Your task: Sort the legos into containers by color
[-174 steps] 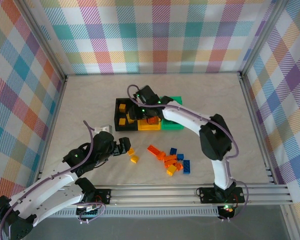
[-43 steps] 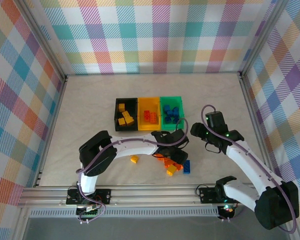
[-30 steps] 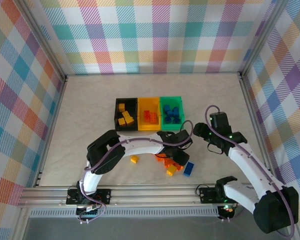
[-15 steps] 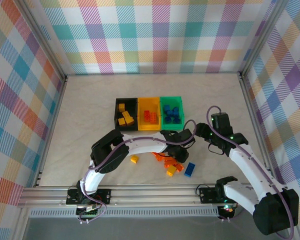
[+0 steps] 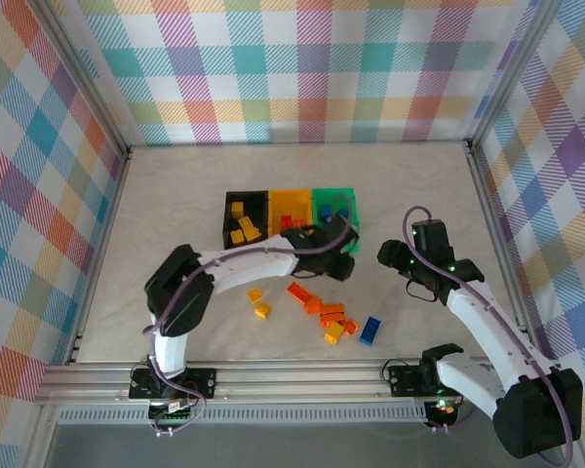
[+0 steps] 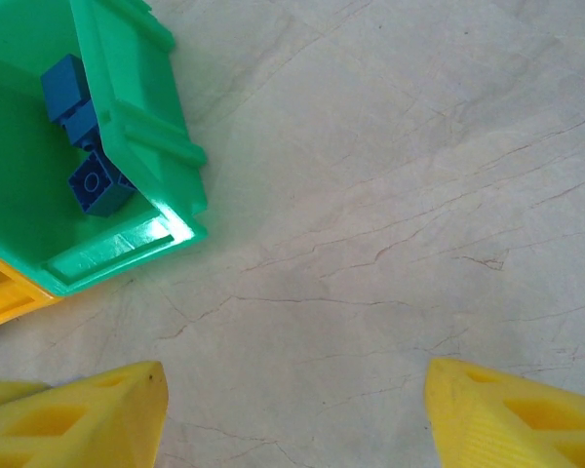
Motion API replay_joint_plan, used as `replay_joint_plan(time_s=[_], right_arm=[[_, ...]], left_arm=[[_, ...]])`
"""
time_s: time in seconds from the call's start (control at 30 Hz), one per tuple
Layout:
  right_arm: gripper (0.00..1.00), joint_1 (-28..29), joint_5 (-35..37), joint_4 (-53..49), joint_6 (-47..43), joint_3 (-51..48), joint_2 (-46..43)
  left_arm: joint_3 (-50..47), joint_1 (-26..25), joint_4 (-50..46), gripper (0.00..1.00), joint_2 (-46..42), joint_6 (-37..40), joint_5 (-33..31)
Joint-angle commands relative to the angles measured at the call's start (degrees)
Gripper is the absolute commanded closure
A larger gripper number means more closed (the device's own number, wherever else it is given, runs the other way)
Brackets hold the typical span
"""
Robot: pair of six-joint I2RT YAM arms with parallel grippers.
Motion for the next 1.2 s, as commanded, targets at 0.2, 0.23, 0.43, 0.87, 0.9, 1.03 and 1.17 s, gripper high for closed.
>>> replay_joint_plan(time_s=[0.2,0.23,0.43,0.87,0.9,1.03,1.17], right_arm=[[0.29,-0.67,-1.38,-0.01,-0.06,-0.68,-0.47],[0.3,-0.73,-1.48,0.08,-0.11,-0.71,-0.47],[0.29,-0.74,-2.8,-0.49,-0.59,-0.61,-0.81],[0.31,-0.49,-13.31,-4.22,2.44,-2.61,-0.63],[0.32,-0.21,-14.41,-5.12,3.33,-3.18,-0.65],[0.32,3.05,-14.96,-10.01,5.48,-4.06,-0.57],[0.33,8.27,-14.51,-14.59,7.86,-3.57,1.2]], left_arm=[[15.61,7.15,-1.6,0.68,8.12,-2.09,-4.99],[17.05,7.57,-2.07,0.67,9.32,-2.31,-5.43],[26.35,8.95,-5.93,0.55,16.8,-2.61,-6.52],[18.86,7.63,-1.06,0.12,5.0,-5.54,-1.27],[15.67,7.19,0.13,0.1,2.37,-5.95,-1.15],[0.63,5.94,5.87,0.0,-8.08,-8.36,-0.95],[-13.84,5.39,10.2,0.0,-17.81,-11.56,-1.06]])
